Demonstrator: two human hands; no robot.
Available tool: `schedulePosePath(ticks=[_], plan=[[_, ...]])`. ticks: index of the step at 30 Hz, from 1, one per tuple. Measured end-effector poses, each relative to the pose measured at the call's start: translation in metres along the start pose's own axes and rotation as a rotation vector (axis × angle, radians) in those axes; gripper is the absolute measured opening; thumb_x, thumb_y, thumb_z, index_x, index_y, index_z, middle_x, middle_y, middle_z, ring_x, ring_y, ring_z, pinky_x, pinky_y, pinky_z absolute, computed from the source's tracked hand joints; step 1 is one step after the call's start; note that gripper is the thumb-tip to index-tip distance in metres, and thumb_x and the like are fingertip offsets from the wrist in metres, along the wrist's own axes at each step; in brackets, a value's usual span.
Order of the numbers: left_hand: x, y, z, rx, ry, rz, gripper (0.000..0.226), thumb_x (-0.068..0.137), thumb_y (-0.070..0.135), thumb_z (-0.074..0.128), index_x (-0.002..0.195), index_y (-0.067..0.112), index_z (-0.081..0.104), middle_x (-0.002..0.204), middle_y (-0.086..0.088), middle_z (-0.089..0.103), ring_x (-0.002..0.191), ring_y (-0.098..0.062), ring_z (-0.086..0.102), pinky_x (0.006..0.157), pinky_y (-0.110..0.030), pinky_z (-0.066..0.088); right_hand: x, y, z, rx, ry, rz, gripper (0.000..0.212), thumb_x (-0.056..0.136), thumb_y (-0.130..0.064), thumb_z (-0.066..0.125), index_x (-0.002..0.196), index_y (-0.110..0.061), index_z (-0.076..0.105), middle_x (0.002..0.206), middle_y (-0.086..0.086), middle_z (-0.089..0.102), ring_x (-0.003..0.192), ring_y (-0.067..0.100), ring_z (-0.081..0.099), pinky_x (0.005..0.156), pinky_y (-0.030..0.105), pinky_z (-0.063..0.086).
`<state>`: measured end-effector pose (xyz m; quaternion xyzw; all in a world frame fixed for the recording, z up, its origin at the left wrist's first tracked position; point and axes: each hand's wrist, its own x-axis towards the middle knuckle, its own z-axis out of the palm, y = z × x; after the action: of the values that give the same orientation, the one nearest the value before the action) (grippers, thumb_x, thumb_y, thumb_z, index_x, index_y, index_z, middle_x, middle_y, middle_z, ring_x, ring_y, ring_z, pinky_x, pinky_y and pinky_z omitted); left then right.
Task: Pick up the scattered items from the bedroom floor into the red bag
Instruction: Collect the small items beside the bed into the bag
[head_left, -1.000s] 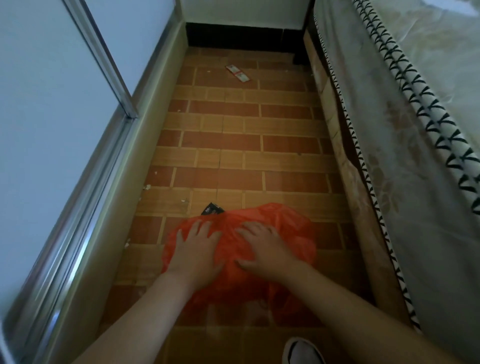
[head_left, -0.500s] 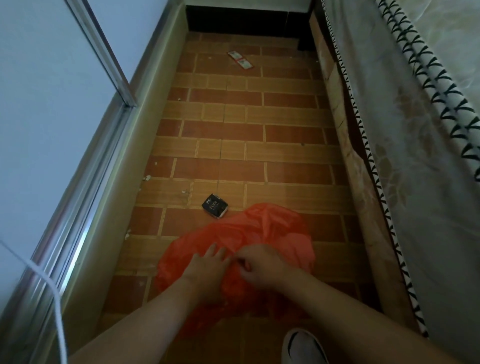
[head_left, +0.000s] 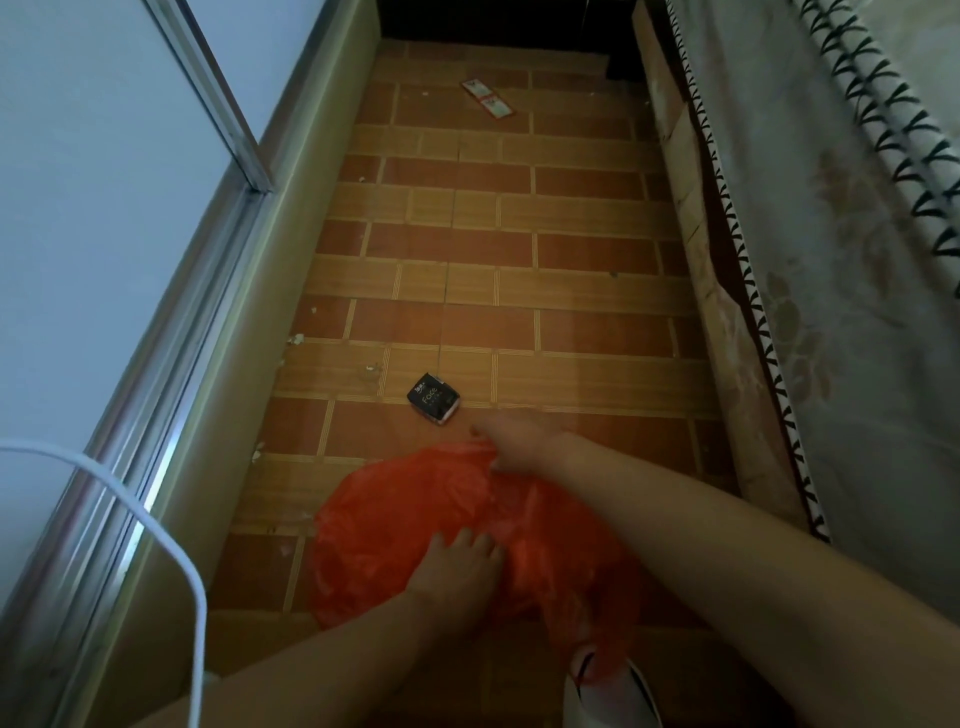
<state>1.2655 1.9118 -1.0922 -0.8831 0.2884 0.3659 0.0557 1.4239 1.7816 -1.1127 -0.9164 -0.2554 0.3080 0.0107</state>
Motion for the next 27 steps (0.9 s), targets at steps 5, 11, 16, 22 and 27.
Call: schedulePosePath(ticks=[5,11,16,22,27], plan=[[-0.007,-0.019,0.000,0.044,-0.003,0.059,0.035,0.101,0.019,0.054,0.134,0.009,0.056,0.141,-0.017,0.053,0.128,-0.036,0.053,0.105,-0.049,0.040,-0.010,0.018,0.005,0.047,0.119,0.168,0.019,0.094,-0.012,0.057,0.107,-0.017,0.069,0.111,0.008,0.070,0.105,0.030,0.067,0.072,0.034,0.046],[-0.011,-0.025,-0.016,0.118,-0.016,0.060,0.034,0.101,0.006,0.045,0.132,0.007,0.058,0.141,-0.019,0.053,0.130,-0.038,0.051,0.105,-0.048,0.040,-0.020,0.068,-0.002,0.202,0.360,0.465,0.020,0.088,-0.010,0.055,0.098,-0.020,0.069,0.106,0.011,0.071,0.103,0.036,0.068,0.082,0.038,0.054],[-0.015,-0.027,-0.013,0.107,-0.205,0.044,0.028,0.103,0.012,0.053,0.128,0.005,0.062,0.140,-0.016,0.059,0.129,-0.036,0.056,0.103,-0.048,0.046,-0.032,0.090,0.010,0.257,0.425,0.582,0.014,0.088,-0.013,0.058,0.095,-0.019,0.068,0.101,0.010,0.071,0.096,0.034,0.069,0.080,0.040,0.058],[-0.040,-0.034,-0.052,-0.152,-0.322,0.006,0.049,0.087,0.035,0.078,0.128,0.011,0.065,0.130,-0.010,0.066,0.119,-0.029,0.063,0.100,-0.039,0.053,-0.050,0.051,0.014,0.513,0.441,0.431,0.072,0.085,-0.058,0.067,0.148,-0.027,0.047,0.148,0.001,0.045,0.135,0.027,0.046,0.112,0.047,0.040],[-0.066,-0.056,-0.116,-0.567,-0.105,0.033,0.013,0.088,0.041,0.074,0.091,0.030,0.079,0.085,0.012,0.075,0.074,-0.002,0.066,0.070,-0.028,0.054,-0.071,-0.008,0.020,0.379,0.255,0.328,0.128,0.065,-0.088,0.066,0.164,-0.037,0.001,0.173,-0.001,-0.006,0.159,0.027,-0.003,0.126,0.061,0.006]])
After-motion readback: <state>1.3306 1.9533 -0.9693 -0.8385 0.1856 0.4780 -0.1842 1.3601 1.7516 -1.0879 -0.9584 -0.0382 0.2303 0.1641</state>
